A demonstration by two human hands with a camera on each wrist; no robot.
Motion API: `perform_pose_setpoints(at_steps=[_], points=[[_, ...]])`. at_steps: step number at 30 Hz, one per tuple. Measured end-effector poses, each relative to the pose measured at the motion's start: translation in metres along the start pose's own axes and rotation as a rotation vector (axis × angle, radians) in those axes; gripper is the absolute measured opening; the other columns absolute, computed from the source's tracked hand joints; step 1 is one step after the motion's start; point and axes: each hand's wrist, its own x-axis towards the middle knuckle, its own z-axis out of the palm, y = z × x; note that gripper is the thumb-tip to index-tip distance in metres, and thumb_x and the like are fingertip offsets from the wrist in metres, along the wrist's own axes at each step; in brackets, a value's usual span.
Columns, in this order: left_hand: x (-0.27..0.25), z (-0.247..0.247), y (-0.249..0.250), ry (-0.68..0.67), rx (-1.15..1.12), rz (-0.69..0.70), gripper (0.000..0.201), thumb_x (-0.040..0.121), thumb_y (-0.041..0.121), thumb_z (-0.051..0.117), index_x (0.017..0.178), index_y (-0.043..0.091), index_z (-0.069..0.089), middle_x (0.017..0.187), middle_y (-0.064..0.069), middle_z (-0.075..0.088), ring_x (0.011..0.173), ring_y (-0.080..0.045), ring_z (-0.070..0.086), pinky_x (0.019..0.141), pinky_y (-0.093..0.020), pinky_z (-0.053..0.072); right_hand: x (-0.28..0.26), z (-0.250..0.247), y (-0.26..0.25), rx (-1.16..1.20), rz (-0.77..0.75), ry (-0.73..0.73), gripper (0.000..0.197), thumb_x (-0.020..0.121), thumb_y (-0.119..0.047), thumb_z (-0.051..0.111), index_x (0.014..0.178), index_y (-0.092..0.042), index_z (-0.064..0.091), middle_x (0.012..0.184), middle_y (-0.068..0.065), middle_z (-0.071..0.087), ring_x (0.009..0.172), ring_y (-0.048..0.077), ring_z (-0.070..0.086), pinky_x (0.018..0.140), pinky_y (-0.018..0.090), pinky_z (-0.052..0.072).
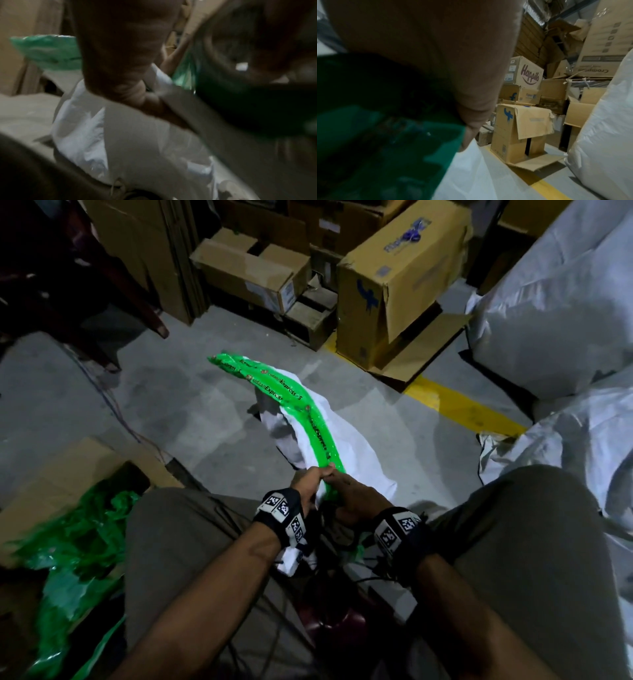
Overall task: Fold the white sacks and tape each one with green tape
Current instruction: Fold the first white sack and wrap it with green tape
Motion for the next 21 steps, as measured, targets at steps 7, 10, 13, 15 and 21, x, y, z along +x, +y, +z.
perform_pose_setpoints(at_steps=[7, 10, 13, 15, 21], points=[[0.012, 0.008, 0.014, 0.247, 0.077, 0.314, 0.013, 0.081, 0.016, 0.077, 0.089, 0.007, 0.073, 0.086, -0.012, 0.075, 0.078, -0.026, 0.073, 0.078, -0.044, 0.062, -0.035, -0.024, 0.01, -0.001, 0.017, 0.131, 0.095, 0.061, -0.056, 0.034, 0.154, -0.036, 0.033, 0.162, -0.009, 0.03, 0.143, 0.016, 0.039, 0.113, 0.036, 0.036], [0.006, 0.018, 0.023, 0.2, 0.063, 0.347, 0.022, 0.073, 0.019, 0.079, 0.088, 0.004, 0.073, 0.084, -0.01, 0.075, 0.078, -0.024, 0.073, 0.078, -0.042, 0.062, -0.045, -0.026, 0.011, -0.088, 0.019, 0.113, 0.101, 0.06, -0.055, 0.034, 0.158, -0.036, 0.019, 0.167, -0.013, 0.012, 0.146, 0.016, 0.034, 0.112, 0.042, 0.037], [0.011, 0.019, 0.029, 0.206, 0.133, 0.342, 0.037, 0.062, 0.032, 0.078, 0.084, 0.004, 0.072, 0.082, -0.009, 0.075, 0.076, -0.026, 0.073, 0.072, -0.045, 0.062, -0.054, -0.024, 0.014, -0.161, 0.039, 0.077, 0.093, 0.077, -0.05, 0.052, 0.159, -0.039, 0.009, 0.167, -0.017, 0.003, 0.14, 0.027, 0.044, 0.108, 0.045, 0.04], [0.012, 0.012, 0.037, 0.261, 0.122, 0.355, 0.022, 0.074, 0.023, 0.081, 0.077, 0.005, 0.068, 0.076, -0.007, 0.071, 0.069, -0.023, 0.067, 0.062, -0.036, 0.056, -0.065, -0.019, 0.019, -0.236, 0.047, 0.01, 0.097, 0.083, -0.043, 0.062, 0.157, -0.045, 0.0, 0.166, -0.021, 0.001, 0.131, 0.035, 0.052, 0.104, 0.045, 0.043], [-0.014, -0.013, 0.058, -0.061, -0.34, 0.312, 0.013, 0.094, 0.008, 0.066, 0.105, 0.002, 0.069, 0.096, -0.014, 0.075, 0.081, -0.024, 0.073, 0.083, -0.046, 0.059, -0.08, 0.003, 0.028, -0.189, -0.054, 0.129, 0.097, 0.079, -0.028, 0.058, 0.159, -0.038, 0.005, 0.163, -0.01, -0.028, 0.099, 0.042, 0.066, 0.07, 0.038, 0.044]])
